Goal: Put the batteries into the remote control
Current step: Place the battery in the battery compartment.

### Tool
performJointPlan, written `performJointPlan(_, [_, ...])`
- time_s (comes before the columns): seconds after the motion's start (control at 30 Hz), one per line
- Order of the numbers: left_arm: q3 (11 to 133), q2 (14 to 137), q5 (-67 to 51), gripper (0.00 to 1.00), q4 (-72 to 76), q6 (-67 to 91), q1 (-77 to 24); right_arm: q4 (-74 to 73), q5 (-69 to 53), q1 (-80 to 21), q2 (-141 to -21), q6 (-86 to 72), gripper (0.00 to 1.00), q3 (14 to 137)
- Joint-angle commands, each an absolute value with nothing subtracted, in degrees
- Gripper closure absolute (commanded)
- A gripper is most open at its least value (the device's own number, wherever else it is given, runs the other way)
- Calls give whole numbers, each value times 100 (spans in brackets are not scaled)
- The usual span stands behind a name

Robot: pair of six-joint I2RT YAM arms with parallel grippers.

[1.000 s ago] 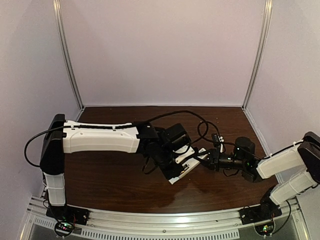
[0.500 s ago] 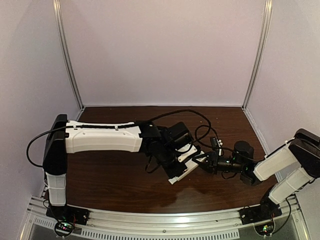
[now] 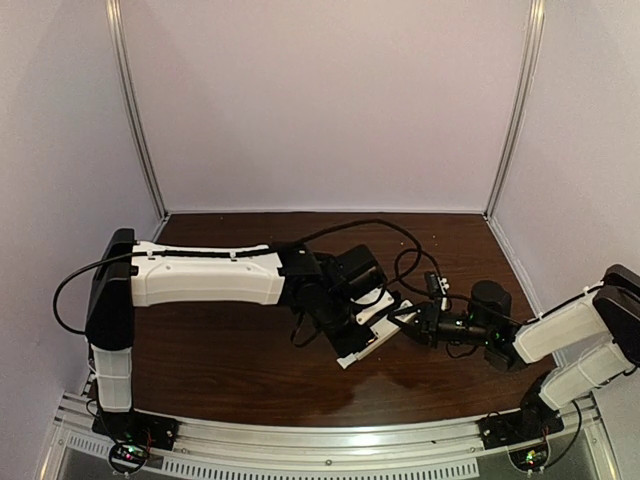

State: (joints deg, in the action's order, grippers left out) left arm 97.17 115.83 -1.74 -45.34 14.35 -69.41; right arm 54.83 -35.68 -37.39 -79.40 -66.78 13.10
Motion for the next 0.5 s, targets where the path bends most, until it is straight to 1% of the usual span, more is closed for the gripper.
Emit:
performJointPlan(0.0, [9613, 11538, -124, 100, -4526, 1556, -6893, 5586, -3509, -3806, -7719, -6623, 100, 1310])
performJointPlan(0.13, [9716, 11594, -132, 100, -4523, 1572, -6886, 5902, -3562, -3814, -7858, -6786, 100, 1268])
performJointPlan(0.2, [9770, 11633, -138, 98, -4529, 1565, -6886, 6113, -3594, -3823, -7957, -6890, 100, 1234])
performJointPlan(0.33, [9788, 11642, -123, 87, -4552, 1556, -6876, 6351, -3612, -3821, -8079, -7000, 100, 1180])
performJointPlan(0.47, [9778, 11605, -97, 81, -4613, 1548, -6847, 6338, -3612, -3823, -8056, -6997, 100, 1173])
